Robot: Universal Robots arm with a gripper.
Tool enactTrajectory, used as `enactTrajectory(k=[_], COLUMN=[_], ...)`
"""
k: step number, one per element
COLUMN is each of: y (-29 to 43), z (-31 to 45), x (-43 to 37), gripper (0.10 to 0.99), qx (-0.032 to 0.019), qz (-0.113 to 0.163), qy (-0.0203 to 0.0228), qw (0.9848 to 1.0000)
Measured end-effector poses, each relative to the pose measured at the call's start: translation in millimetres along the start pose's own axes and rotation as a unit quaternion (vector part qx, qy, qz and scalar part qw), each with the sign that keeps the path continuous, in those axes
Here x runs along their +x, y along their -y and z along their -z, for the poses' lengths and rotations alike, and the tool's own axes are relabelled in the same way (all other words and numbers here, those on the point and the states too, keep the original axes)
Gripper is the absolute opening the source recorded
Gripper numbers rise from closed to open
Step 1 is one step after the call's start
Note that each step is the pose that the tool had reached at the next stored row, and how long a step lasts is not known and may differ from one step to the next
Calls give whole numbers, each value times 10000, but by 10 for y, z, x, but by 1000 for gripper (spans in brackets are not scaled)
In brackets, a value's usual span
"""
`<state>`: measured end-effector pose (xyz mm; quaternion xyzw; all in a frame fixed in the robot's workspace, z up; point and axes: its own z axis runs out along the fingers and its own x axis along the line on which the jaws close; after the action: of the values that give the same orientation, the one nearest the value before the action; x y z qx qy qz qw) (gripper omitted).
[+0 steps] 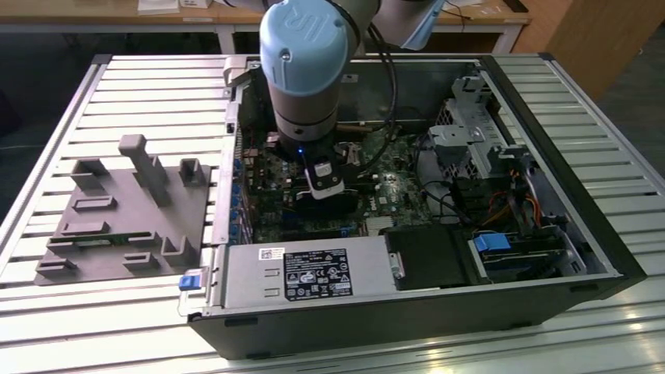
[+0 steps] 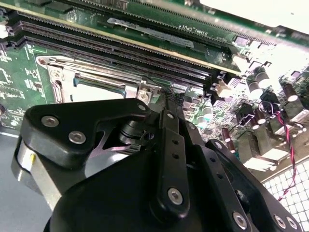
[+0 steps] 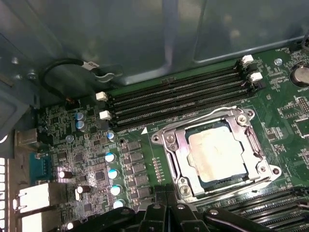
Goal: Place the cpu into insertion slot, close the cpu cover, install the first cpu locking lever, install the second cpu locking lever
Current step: 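Install the second cpu locking lever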
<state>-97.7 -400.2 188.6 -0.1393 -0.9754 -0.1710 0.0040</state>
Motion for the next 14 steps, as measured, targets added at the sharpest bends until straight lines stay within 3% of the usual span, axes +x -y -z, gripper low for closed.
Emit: enactTrajectory(k=[4, 9, 14], y=[0, -13, -55], z=[-3, 33, 151], x=[-2, 1, 8], gripper=[106, 106, 106], qx=[78, 79, 78], qz=[1, 1, 1], qy=[23, 24, 24], qw=[10000, 10000, 10000])
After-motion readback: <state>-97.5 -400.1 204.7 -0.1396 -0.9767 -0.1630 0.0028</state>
